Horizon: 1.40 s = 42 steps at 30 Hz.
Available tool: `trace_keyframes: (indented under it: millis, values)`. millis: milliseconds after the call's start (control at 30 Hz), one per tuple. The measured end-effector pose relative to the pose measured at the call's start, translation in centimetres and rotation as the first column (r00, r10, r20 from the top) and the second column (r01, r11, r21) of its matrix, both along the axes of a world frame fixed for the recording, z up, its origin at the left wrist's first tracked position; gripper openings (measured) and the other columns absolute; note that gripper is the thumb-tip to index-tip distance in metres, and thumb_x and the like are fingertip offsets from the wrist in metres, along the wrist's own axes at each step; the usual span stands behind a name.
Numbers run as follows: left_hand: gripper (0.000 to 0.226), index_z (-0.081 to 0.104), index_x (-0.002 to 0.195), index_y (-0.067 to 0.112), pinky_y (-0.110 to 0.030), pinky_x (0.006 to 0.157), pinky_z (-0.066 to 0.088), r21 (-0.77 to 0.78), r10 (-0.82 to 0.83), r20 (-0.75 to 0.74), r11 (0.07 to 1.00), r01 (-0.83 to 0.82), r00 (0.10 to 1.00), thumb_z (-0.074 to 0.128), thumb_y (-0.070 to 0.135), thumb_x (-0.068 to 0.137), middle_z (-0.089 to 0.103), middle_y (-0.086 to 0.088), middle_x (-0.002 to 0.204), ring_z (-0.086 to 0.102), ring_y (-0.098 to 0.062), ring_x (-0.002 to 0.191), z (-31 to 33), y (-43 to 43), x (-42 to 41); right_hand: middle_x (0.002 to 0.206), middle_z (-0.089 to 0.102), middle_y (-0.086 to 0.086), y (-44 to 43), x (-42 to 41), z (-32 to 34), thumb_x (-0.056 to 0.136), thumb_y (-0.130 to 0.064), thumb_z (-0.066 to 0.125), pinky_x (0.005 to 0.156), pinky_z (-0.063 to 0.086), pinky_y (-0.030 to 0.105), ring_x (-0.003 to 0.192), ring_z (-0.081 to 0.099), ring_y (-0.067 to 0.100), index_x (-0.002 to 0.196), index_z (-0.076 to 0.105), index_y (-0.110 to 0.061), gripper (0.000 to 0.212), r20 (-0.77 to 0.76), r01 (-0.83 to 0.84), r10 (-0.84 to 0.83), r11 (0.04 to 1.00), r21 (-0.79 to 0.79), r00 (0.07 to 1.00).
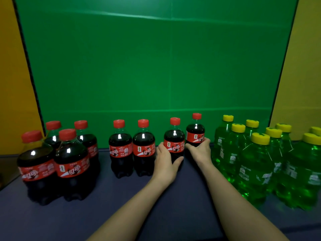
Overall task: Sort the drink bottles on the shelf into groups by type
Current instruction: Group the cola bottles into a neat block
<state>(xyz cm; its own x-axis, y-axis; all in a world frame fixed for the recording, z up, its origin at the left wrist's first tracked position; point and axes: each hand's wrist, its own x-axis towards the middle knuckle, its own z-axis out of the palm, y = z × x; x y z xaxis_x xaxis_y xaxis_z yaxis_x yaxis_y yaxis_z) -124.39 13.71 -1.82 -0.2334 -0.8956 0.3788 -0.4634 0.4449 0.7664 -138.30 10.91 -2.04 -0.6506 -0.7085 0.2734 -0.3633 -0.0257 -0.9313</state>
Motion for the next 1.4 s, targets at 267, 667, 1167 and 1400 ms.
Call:
trace_keyframes:
  millis: [267,667,1167,1400]
  values:
    - [0.061,0.040,0.120,0.008,-0.033,0.101,0.038,0.028,-0.100,-0.056,0.994,0.101,0.993,0.075,0.025,0.074,0.052,-0.006,0.124,0.048,-0.021,0.118,0.5,3.2,2.9,0.123,0.055,0.019,3.4,1.6,0.2,0.071,-0.017,0.077,0.097,0.043,0.045,0.114,0.053,0.034,0.121,0.041,-0.001,0.064,-0.144,-0.004,0.017,0.996,0.090,0.989]
    - [0.061,0.046,0.114,0.028,-0.041,0.097,0.046,-0.109,-0.079,-0.140,0.992,0.063,0.987,0.080,0.035,0.065,0.062,0.007,0.116,0.058,-0.010,0.110,-0.6,7.0,14.6,0.112,0.063,0.001,12.8,10.2,2.1,0.059,-0.033,0.084,0.092,0.048,0.037,0.104,0.058,0.018,0.111,0.049,-0.021,0.064,-0.203,-0.233,0.209,0.967,-0.102,0.957]
    - [0.069,0.038,0.129,0.009,-0.027,0.098,0.038,-0.164,0.019,-0.027,0.986,-0.023,0.999,0.075,0.029,0.074,0.053,-0.002,0.128,0.048,-0.016,0.120,-0.7,5.8,18.1,0.122,0.054,0.001,11.2,16.2,0.1,0.066,-0.046,0.077,0.096,0.044,0.042,0.115,0.051,0.020,0.121,0.042,-0.016,0.072,-0.338,-0.231,0.245,0.970,0.081,0.909]
    - [0.067,0.036,0.129,0.006,-0.020,0.089,0.032,-0.146,0.030,0.033,0.989,-0.024,0.999,0.072,0.028,0.077,0.048,-0.005,0.129,0.046,-0.020,0.122,-0.4,5.3,17.5,0.141,0.033,0.003,11.7,15.9,-0.6,0.081,-0.032,0.067,0.108,0.031,0.035,0.132,0.032,0.021,0.140,0.020,-0.015,0.078,-0.400,-0.271,0.313,0.949,0.159,0.861]
